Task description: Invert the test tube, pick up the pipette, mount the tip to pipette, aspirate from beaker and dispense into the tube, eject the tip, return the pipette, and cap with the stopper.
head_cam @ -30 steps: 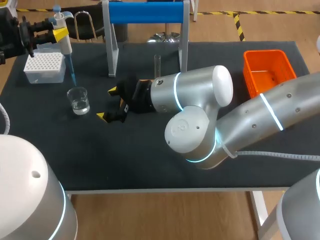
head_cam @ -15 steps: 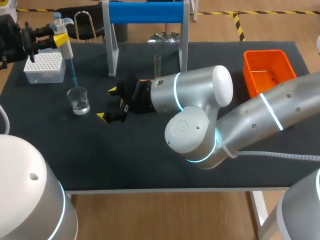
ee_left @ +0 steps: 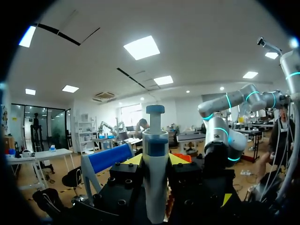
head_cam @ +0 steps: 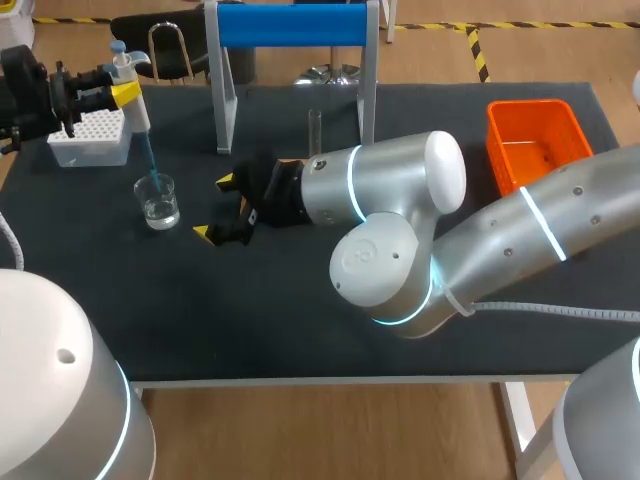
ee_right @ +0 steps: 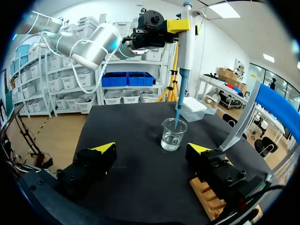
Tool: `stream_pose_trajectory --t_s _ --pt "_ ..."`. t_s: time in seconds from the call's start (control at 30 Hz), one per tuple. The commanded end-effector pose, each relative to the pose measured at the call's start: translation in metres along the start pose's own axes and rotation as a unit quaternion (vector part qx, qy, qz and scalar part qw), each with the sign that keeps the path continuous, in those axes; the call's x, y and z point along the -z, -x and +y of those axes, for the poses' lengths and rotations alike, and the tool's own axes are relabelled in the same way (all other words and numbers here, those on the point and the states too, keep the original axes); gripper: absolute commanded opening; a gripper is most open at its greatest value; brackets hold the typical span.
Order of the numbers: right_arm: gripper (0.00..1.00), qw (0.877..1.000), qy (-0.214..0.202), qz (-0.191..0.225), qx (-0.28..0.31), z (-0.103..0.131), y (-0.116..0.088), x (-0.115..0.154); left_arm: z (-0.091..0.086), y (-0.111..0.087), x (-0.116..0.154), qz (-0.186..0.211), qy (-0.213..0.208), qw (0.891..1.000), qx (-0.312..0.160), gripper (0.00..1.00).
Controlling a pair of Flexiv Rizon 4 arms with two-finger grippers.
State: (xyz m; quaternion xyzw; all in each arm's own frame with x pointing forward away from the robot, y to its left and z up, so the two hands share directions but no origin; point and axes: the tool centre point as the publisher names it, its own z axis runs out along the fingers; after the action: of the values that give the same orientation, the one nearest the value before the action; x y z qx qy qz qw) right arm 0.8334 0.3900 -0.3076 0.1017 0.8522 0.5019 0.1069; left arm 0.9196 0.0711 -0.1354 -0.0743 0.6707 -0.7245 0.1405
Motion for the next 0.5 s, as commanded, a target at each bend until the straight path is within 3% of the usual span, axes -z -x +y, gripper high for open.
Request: stream_pose_trajectory --t_s 0.03,0.5 --pt "1.0 1.0 0.0 0.0 0.0 0.0 0.0 0.001 0.007 0.003 0.001 0.005 -0.003 1.0 0.003 0.0" --pt "1.0 1.0 0.0 0.0 0.0 0.0 0.0 0.001 0.026 0.008 0.006 0.001 -0.004 1.0 0.019 0.0"
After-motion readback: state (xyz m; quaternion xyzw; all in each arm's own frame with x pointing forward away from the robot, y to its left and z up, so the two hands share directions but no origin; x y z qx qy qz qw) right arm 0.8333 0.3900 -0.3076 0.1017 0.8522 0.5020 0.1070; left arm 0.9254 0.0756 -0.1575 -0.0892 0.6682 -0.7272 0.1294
